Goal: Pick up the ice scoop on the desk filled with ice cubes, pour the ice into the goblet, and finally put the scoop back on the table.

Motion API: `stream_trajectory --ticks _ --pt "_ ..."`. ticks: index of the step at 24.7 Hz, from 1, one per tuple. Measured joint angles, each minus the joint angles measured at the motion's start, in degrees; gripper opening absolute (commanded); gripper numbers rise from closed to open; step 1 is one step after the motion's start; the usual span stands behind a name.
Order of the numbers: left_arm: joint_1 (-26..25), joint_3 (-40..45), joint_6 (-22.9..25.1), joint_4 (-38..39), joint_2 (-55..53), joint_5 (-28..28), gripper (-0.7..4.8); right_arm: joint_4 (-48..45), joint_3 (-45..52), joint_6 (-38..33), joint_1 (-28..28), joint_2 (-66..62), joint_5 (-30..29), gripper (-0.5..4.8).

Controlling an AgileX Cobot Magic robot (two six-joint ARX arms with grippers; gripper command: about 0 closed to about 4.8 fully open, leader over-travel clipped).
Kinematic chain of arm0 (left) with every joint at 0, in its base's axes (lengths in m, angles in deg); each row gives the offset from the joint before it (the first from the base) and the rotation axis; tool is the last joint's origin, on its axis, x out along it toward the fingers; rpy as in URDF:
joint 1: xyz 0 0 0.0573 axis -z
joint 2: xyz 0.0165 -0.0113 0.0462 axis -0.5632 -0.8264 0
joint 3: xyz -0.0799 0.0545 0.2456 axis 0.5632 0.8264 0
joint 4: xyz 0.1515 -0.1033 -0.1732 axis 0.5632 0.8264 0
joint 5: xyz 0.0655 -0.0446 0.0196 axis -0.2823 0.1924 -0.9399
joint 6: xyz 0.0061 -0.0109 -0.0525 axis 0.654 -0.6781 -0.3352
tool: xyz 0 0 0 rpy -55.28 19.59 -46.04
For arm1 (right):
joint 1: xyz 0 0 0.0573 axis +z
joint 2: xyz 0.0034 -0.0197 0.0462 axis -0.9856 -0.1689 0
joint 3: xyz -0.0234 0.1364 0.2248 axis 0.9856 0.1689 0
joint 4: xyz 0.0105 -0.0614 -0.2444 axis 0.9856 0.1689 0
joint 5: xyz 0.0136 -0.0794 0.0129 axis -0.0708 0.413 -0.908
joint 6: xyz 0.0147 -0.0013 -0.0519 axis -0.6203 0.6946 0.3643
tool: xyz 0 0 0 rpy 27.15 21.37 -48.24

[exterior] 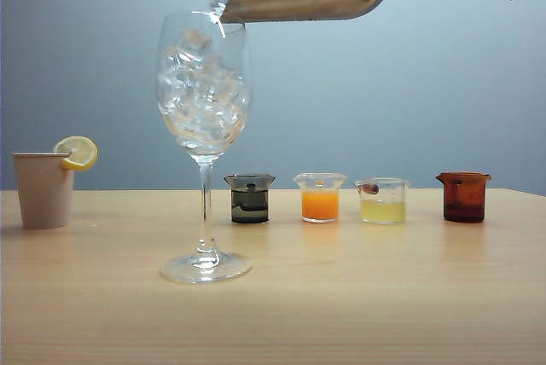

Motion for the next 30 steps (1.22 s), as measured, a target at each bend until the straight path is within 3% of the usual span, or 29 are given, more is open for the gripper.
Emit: stream_trajectory --ticks 30 --pt "0.0 0.0 0.0 0.0 0.0 0.0 -0.05 -0.4 0.0 1.7 0.0 0.0 0.0 -0.05"
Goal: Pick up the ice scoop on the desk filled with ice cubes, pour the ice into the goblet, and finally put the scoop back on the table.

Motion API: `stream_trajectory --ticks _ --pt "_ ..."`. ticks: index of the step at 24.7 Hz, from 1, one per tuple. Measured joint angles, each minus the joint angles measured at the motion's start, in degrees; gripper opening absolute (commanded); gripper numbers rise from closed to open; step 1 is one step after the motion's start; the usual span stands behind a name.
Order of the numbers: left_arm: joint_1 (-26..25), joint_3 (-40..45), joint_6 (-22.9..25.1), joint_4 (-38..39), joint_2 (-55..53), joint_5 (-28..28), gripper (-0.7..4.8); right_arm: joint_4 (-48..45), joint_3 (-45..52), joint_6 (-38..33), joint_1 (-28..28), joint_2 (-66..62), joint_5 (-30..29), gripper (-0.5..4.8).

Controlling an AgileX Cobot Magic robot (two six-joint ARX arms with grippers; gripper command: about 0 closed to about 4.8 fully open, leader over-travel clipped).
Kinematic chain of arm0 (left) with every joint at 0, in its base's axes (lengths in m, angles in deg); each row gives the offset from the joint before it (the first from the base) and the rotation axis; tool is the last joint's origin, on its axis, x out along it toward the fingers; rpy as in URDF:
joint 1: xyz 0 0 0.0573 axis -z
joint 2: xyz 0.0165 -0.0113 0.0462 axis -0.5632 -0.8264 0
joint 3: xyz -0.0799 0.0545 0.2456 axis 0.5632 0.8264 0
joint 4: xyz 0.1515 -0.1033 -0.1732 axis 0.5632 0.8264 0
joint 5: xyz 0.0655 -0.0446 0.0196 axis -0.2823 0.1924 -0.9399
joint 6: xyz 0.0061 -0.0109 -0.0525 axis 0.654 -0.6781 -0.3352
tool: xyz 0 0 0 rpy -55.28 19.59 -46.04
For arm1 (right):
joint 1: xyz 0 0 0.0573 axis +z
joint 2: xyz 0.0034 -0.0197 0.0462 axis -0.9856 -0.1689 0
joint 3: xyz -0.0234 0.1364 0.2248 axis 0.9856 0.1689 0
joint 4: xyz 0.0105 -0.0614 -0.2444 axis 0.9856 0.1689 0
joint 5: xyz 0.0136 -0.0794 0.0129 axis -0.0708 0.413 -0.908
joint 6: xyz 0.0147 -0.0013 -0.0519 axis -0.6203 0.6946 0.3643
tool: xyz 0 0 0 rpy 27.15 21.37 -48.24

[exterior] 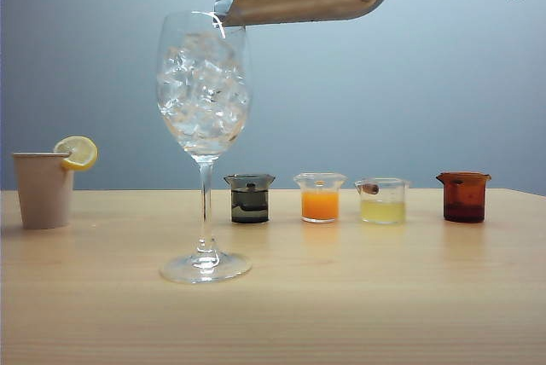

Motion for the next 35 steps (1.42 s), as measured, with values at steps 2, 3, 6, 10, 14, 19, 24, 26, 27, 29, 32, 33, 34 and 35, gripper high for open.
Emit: stream_trajectory --ticks 2,3,6,10,14,19,24,26,27,29,32,33,34,35 --pt "0.0 0.0 0.0 0.0 0.0 0.0 -0.05 0.0 -0.2 0.1 0.0 0.0 0.0 -0.05" --pt "0.0 0.0 0.0 0.0 0.0 0.0 -0.05 0.1 -0.5 0.1 0.0 0.0 0.0 -0.05" --pt "0.0 0.0 0.0 0.0 0.0 0.0 -0.05 -0.9 -0.7 0.2 0.0 0.0 0.0 -0.05" --pt "0.0 0.0 0.0 0.0 0.0 0.0 -0.05 -0.7 -0.7 0.2 0.0 0.0 0.0 -0.05" --pt "0.0 0.0 0.0 0.0 0.0 0.0 -0.05 -0.7 -0.7 -0.9 0.0 0.0 0.0 -0.05" --pt "0.0 0.0 0.0 0.0 0.0 0.0 -0.05 -0.7 -0.7 -2.6 0.0 0.0 -0.1 -0.05" --pt "0.0 0.0 0.0 0.0 0.0 0.0 -0.05 -0.7 -0.7 -3.4 -0.1 0.0 -0.1 -0.05" --pt "0.0 0.0 0.0 0.0 0.0 0.0 -0.05 -0.7 -0.7 -4.0 -0.1 0.1 -0.1 -0.05" --pt "0.0 0.0 0.0 0.0 0.0 0.0 -0.05 -0.7 -0.7 -4.1 -0.1 0.1 -0.1 -0.05" --pt "0.0 0.0 0.0 0.0 0.0 0.0 -0.05 -0.7 -0.7 -4.3 -0.1 0.2 -0.2 -0.05" --pt "0.0 0.0 0.0 0.0 0.0 0.0 -0.05 -0.5 -0.7 -4.4 -0.2 0.6 -0.4 -0.05" --pt "0.0 0.0 0.0 0.0 0.0 0.0 -0.05 -0.5 -0.7 -4.8 -0.4 0.9 -0.5 -0.05" --pt "0.0 0.0 0.0 0.0 0.0 0.0 -0.05 -0.4 -0.7 -5.4 -1.1 1.3 -1.1 -0.05" --pt "0.0 0.0 0.0 0.0 0.0 0.0 -0.05 -0.3 -0.7 -5.6 -1.8 1.6 -1.6 -0.05"
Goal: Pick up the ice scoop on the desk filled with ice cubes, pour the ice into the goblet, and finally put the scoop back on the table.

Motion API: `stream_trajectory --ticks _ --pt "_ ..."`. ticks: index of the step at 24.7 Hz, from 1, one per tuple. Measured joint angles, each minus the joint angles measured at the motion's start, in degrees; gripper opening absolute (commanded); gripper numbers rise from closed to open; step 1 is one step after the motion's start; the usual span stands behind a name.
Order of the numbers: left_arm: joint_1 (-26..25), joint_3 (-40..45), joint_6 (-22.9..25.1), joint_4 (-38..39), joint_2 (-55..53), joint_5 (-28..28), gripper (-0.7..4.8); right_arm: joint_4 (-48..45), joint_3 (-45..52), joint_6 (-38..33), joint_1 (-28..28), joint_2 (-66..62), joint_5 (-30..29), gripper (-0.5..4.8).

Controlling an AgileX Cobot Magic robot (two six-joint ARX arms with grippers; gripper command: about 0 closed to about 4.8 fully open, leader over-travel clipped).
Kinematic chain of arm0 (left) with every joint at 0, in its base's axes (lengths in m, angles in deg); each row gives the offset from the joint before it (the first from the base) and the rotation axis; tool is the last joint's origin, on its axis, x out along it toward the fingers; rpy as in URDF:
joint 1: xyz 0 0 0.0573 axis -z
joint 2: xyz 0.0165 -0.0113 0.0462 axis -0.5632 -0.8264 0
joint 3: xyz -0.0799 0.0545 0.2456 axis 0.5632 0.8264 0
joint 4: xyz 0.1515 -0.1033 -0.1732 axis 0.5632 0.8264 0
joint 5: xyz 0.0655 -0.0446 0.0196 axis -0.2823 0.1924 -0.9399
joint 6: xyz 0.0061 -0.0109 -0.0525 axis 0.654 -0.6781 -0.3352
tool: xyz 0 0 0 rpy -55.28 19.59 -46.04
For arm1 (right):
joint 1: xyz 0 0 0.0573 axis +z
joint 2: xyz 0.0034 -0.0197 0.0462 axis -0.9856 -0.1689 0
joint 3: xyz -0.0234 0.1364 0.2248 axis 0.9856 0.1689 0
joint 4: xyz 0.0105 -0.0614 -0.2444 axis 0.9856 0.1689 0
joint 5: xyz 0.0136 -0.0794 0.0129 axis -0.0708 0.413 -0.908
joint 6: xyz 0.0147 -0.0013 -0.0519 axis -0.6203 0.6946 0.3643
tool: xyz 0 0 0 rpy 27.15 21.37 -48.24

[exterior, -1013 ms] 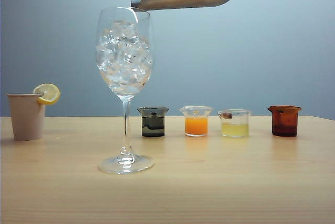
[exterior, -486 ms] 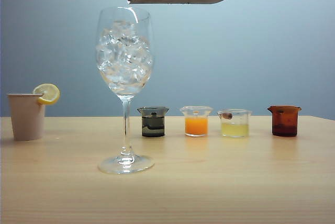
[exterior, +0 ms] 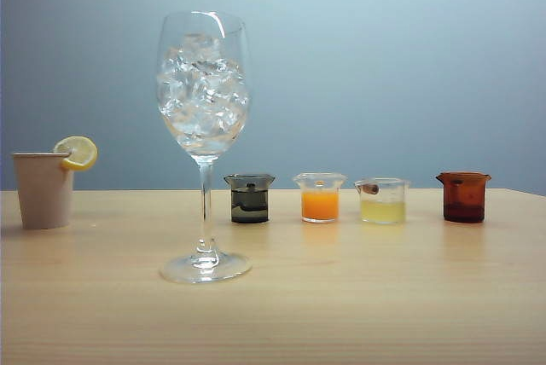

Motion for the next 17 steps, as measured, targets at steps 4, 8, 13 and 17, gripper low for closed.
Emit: stream_trajectory --ticks 4,8,13,17 --pt "0.0 0.0 0.0 0.0 0.0 0.0 -0.05 4.3 0.0 -0.3 -6.8 2.8 -2.9 -0.05" --pt "0.0 0.0 0.0 0.0 0.0 0.0 -0.05 9.4 0.0 0.9 -10.5 5.0 -4.0 -0.05" --pt "0.0 0.0 0.0 0.0 0.0 0.0 -0.05 12.5 0.1 3.2 -12.9 5.7 -6.1 -0.05" --pt "0.0 0.0 0.0 0.0 0.0 0.0 -0.05 13.2 0.5 4.2 -14.2 5.7 -7.3 -0.05"
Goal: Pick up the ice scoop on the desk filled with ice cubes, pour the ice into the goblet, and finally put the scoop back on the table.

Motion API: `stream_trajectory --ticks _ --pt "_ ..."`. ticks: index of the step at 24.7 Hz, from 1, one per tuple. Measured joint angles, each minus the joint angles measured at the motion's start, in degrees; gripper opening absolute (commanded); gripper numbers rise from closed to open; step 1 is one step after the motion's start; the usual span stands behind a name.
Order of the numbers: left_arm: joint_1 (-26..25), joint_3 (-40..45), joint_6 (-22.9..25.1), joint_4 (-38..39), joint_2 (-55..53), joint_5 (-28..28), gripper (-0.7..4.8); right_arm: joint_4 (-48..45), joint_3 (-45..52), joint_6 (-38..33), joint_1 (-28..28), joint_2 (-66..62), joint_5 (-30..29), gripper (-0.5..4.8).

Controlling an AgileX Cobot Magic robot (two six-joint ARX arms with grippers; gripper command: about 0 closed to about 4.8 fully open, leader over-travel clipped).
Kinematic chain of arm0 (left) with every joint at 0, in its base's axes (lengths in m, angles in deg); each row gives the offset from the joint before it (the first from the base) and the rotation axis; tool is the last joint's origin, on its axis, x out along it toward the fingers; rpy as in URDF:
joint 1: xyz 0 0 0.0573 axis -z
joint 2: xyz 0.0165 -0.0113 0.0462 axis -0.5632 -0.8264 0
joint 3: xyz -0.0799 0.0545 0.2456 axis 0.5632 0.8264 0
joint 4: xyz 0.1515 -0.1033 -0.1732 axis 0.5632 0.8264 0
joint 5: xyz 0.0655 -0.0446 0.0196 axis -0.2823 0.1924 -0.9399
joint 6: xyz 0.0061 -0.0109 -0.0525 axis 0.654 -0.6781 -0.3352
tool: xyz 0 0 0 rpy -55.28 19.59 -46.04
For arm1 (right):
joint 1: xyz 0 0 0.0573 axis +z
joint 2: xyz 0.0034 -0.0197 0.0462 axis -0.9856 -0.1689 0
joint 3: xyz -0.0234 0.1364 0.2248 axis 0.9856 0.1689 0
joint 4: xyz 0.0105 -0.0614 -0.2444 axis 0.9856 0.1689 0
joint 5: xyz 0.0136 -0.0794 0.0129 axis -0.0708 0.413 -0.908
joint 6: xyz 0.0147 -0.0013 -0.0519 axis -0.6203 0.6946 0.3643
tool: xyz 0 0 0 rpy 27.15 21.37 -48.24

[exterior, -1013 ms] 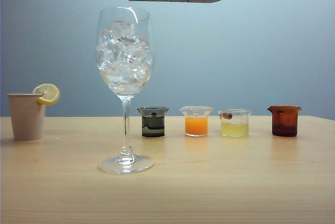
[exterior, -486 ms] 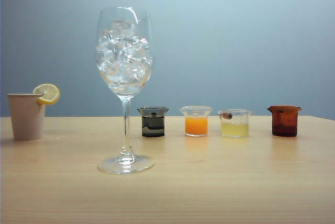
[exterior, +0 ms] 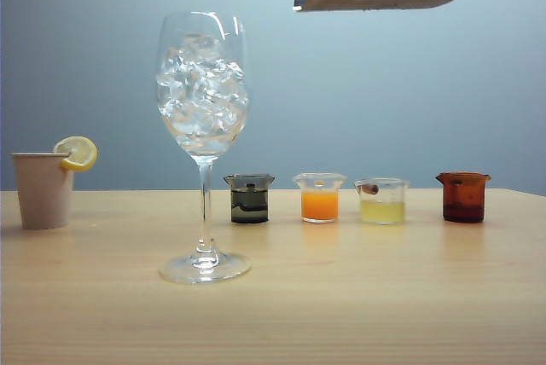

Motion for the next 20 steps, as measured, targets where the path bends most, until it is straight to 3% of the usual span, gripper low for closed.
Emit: stream_trajectory --ticks 10,20 --pt "0.0 0.0 0.0 0.0 0.0 0.0 -0.05 0.0 6.4 0.3 -0.2 2.3 0.0 -0.05" --pt "0.0 0.0 0.0 0.0 0.0 0.2 -0.05 -1.7 12.5 0.5 -5.4 3.5 -2.7 -0.05"
